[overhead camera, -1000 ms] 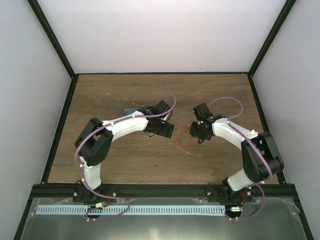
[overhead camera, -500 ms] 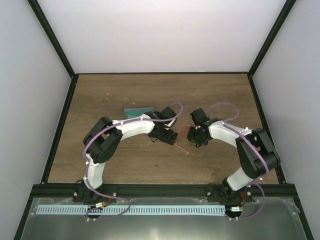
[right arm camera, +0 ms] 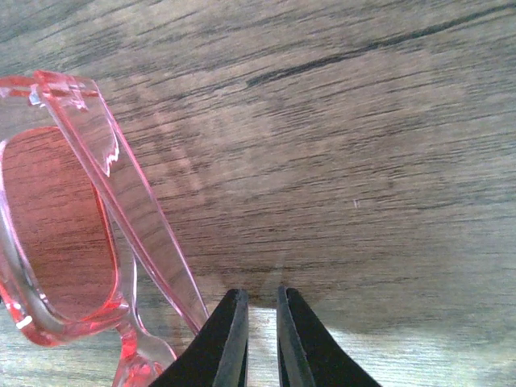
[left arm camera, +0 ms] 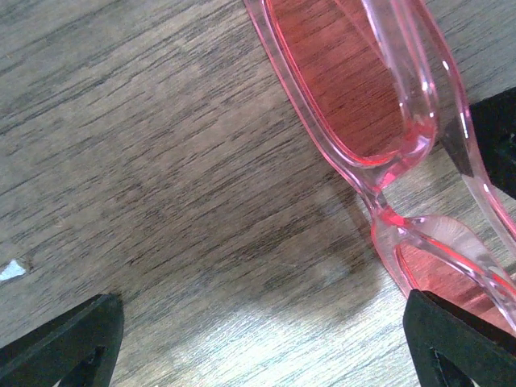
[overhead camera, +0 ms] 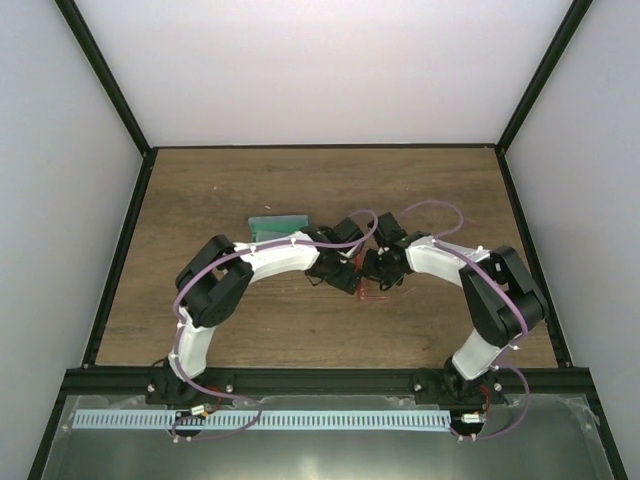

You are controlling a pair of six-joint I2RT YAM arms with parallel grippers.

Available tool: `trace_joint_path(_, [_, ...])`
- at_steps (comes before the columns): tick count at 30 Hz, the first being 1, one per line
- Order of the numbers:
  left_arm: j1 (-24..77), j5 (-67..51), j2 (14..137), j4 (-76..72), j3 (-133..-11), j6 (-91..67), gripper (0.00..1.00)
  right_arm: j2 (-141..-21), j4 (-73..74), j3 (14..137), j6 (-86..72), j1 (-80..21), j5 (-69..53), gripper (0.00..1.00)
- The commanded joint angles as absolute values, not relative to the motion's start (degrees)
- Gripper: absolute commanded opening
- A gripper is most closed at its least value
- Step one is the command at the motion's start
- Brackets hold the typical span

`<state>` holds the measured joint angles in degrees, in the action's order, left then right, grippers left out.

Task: Organize the sunglasses
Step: Fold the sunglasses at the center of the board.

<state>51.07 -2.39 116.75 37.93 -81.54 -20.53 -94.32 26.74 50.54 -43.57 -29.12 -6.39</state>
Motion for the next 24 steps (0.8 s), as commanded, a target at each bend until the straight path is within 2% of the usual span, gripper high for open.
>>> trace_joint_path(1, [51.9,-4.2,119.4,39.0,-82.2,-20.2,0.98,-96.7,25.8,50.3,-45.1,-30.5,-9.7,0.11])
trace_joint_path(7, [51.7,-2.0,118.5,39.6,-81.4,-20.2,0.98,-92.3,28.9,49.9,-46.4,-30.5,-6.4,0.12])
trace_joint_path(10, [51.4,-1.1,116.3,38.4,-78.7,-20.8,0.98,-87.7,32.1,51.1,-47.9,-30.5,-3.5,0.19])
trace_joint_path(14, [51.1,0.3,113.6,37.0,-76.2,-21.7,0.98,-82.0,41.2,53.8,-55.4,-30.3,5.9,0.36])
trace_joint_path(15, [51.1,1.0,112.7,36.8,-75.7,-22.0,0.98,-80.6,43.2,53.8,-57.7,-30.0,7.0,0.45])
trace_joint_path(18, [51.0,2.8,111.1,35.8,-74.8,-23.3,0.98,-75.6,44.6,51.1,-64.2,-28.9,4.9,0.61])
trace_joint_path(24, [50.6,4.1,109.9,34.3,-74.7,-25.6,0.98,-68.7,40.3,41.5,-74.4,-25.1,-4.9,0.62])
